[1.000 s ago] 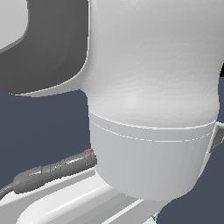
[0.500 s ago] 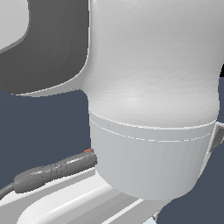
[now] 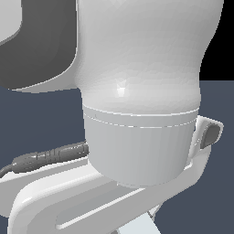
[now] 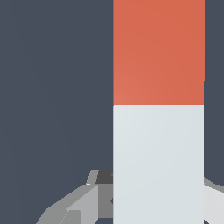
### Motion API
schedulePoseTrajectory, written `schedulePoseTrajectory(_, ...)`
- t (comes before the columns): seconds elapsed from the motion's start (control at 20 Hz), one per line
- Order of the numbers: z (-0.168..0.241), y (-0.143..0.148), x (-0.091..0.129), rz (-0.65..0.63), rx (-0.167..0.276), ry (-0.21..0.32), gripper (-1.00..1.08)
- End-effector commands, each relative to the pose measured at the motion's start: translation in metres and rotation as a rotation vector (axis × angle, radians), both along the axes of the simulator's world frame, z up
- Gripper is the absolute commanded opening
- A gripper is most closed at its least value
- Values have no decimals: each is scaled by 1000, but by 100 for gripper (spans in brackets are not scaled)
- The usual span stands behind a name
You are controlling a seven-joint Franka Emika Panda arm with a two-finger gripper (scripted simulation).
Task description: Insert the peg into the horizontal hole in a box.
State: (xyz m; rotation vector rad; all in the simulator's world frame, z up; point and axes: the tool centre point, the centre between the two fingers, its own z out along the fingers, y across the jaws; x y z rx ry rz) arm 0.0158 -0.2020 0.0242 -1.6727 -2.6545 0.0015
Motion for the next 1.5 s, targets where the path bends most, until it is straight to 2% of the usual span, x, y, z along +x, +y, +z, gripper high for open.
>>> schedulePoseTrajectory(0.0, 6, 6, -3, -26, -1, -3, -100)
schedulePoseTrajectory(0.8, 51, 83, -44, -317, -1, -4, -100)
schedulePoseTrajectory(1.45, 85, 148, -56, -538, -1, -4, -100)
